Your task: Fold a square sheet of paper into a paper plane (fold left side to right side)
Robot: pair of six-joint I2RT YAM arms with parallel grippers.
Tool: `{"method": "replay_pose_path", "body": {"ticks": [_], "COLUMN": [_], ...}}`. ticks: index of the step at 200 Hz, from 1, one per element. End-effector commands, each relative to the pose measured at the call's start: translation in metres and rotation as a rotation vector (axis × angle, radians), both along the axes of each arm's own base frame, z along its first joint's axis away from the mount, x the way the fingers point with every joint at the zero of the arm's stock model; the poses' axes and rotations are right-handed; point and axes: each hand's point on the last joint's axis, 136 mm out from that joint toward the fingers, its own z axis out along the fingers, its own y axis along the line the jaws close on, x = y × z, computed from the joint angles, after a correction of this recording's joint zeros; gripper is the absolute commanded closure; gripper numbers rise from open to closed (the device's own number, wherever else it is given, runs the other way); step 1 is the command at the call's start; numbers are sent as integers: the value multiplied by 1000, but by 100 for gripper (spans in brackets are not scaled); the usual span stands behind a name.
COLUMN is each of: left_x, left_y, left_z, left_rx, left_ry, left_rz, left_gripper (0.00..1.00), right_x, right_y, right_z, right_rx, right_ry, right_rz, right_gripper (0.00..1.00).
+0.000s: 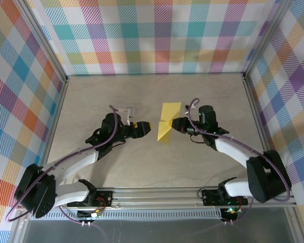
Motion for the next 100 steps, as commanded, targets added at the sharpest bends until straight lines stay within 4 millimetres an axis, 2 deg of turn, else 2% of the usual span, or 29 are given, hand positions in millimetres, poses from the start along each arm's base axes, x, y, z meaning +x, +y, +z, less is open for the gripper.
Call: {"method": "replay_pose_path", "body": {"ticks": [1, 7, 21, 48, 68, 82, 100], "left_x": [-4, -7, -14, -23, -26, -26, -23], "left_y": [8, 7, 0, -15, -28, -35, -41], "left_z": [20, 31, 49, 74, 80, 79, 75], "left_rx": [-50, -83, -149, -263, -312, -323, -331], "left_ry": [-55, -74, -102, -112, -79, -55, -26], "left_rz": [16, 1, -45, -148, -230, -268, -284], "left_gripper": [18, 13, 10, 10, 15, 21, 24], "right_x": [-5, -6, -9, -12, -14, -16, -19], "right_y": [2, 2, 3, 8, 12, 15, 18], "right_z": [42, 51, 70, 96, 108, 113, 120], "right_rx": [66, 84, 125, 194, 241, 269, 292], "right_ry": [-123, -142, -181, -220, -229, -231, -244], "right_rz": [19, 21, 33, 70, 99, 117, 136], "right_gripper": [100, 100, 100, 100, 100, 100, 100]}}
